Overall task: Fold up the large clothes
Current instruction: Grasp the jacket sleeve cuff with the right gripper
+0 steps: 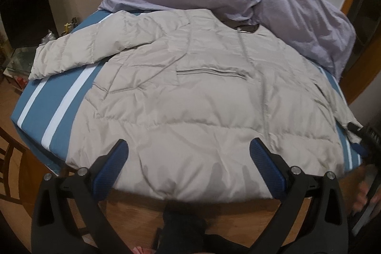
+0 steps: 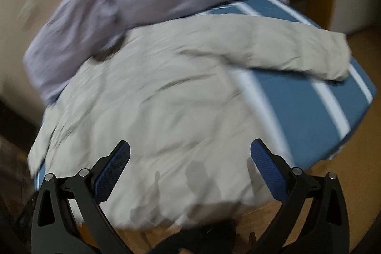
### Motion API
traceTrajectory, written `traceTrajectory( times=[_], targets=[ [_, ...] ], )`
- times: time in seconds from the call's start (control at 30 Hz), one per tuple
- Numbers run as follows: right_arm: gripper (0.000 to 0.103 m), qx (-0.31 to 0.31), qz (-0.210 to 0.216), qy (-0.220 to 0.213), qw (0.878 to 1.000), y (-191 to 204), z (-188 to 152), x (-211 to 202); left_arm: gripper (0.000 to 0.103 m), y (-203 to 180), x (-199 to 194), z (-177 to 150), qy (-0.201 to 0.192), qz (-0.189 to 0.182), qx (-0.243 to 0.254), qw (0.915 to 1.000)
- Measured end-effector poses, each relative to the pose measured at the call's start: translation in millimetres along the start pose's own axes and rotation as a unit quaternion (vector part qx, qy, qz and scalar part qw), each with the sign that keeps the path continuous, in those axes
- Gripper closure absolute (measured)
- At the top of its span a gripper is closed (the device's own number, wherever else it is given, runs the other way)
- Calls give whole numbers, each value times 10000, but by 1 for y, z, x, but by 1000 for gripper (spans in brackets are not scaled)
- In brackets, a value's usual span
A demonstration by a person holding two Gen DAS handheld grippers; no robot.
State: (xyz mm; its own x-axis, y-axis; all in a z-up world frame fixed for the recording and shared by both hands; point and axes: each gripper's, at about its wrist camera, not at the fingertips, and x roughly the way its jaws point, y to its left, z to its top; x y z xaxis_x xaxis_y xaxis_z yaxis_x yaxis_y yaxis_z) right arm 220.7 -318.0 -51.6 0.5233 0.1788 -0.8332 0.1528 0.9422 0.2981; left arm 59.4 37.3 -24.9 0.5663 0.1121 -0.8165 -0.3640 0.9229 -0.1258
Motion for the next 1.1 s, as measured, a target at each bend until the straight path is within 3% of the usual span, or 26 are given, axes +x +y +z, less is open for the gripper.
traceTrajectory(
  times=[0.1,0.23,0.37,0.5,0.63,0.83,1.1],
  targets=[
    [7,651,-418,-102,9969,-51,34,14,2,3,12,8,81,104,-44,9999],
    [16,1569,-909,-209,9832,-122,69,28,2,2,25,22,171,182,-66,9997],
    [21,2051,-1441,-243,9678,-173,89,39,2,-1,35,34,213,236,-66,9995],
    [23,2305,-1705,-191,9578,-207,99,47,2,-2,44,43,243,284,-104,9992],
    [31,2447,-1704,-20,9545,-219,105,63,2,0,51,47,322,318,-163,9988],
    [40,2266,-1712,-59,9588,-218,104,67,2,0,59,51,402,309,-210,9985],
    [80,1869,-1658,-34,9683,-206,111,71,2,-2,67,58,450,240,-129,9986]
  ],
)
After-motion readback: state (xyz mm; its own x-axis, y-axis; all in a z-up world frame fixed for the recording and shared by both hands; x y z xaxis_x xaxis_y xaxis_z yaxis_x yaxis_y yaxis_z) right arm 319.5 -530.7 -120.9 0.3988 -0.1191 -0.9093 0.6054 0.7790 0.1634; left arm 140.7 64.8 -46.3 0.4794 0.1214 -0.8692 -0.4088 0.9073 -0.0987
